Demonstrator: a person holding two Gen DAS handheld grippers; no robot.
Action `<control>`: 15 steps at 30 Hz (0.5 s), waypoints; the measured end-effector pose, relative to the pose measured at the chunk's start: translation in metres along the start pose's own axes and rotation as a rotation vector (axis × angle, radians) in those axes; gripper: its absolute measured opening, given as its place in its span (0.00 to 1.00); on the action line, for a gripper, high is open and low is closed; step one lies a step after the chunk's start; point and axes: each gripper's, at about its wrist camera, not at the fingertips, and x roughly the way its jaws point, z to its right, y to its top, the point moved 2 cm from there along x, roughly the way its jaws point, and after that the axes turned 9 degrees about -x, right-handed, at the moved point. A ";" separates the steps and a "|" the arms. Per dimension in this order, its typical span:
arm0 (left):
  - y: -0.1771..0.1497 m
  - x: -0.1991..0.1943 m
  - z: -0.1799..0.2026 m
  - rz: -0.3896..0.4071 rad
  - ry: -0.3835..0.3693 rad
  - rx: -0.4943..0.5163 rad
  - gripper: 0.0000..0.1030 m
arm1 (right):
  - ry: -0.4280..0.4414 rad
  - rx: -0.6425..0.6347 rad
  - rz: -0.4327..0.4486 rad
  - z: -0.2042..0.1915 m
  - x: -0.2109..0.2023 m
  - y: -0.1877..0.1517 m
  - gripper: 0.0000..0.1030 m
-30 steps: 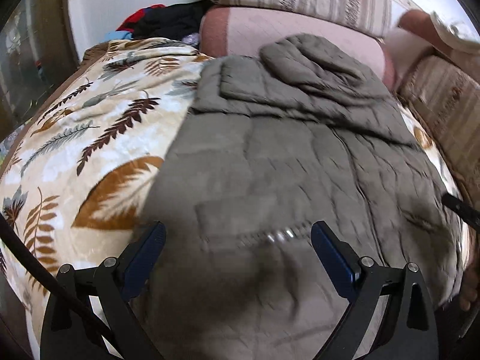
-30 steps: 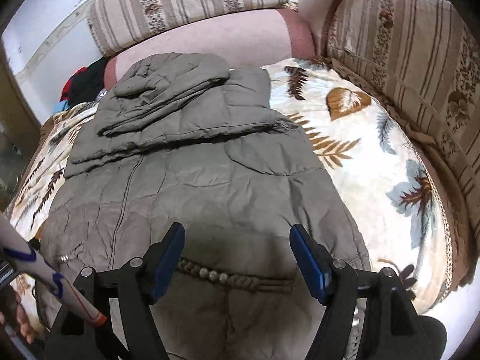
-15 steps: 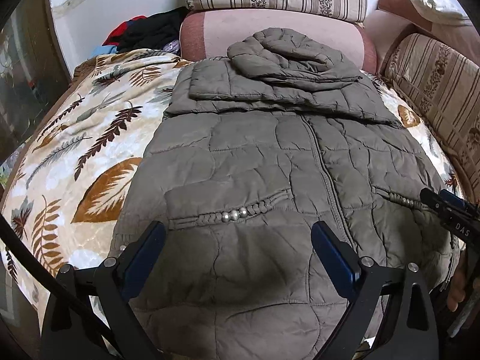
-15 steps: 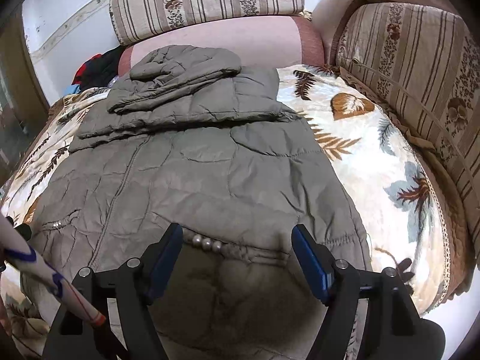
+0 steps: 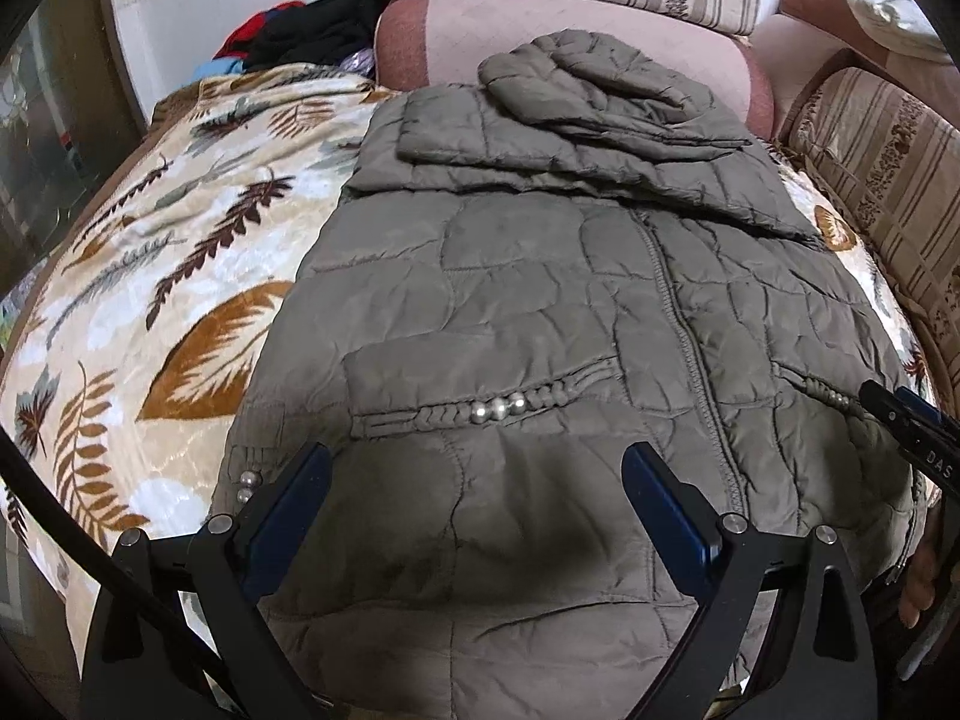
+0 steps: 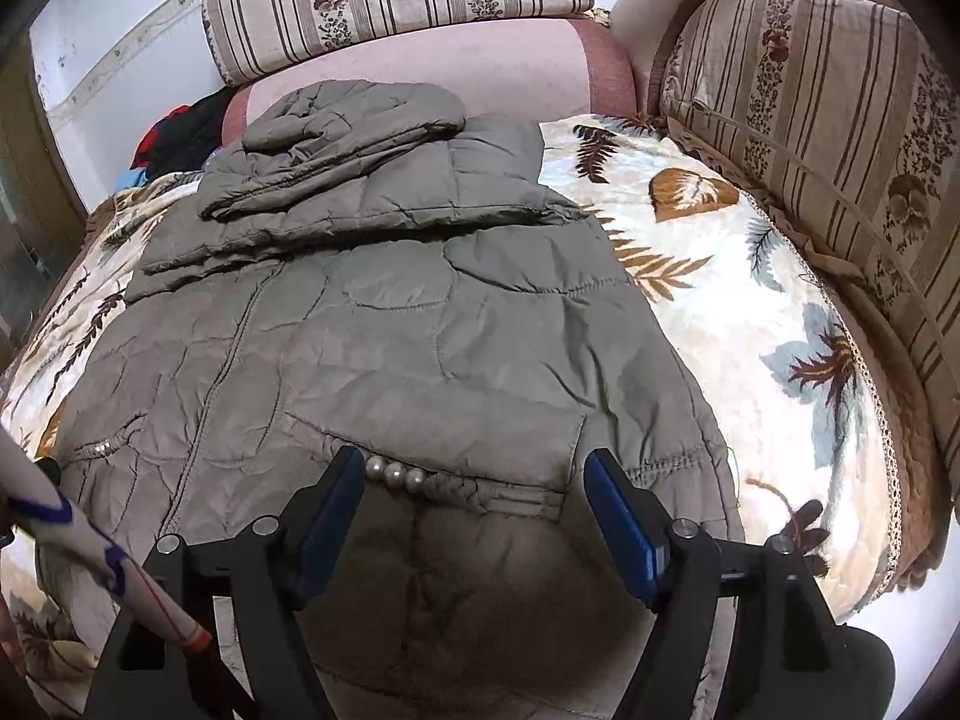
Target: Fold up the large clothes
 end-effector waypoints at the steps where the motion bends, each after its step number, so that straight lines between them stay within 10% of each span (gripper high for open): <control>1: 0.000 0.002 -0.002 -0.006 0.003 -0.006 0.94 | -0.001 -0.002 -0.002 -0.001 0.000 0.000 0.78; 15: 0.022 -0.004 -0.045 0.039 0.056 -0.059 0.94 | -0.012 0.015 -0.018 0.009 0.004 -0.001 0.78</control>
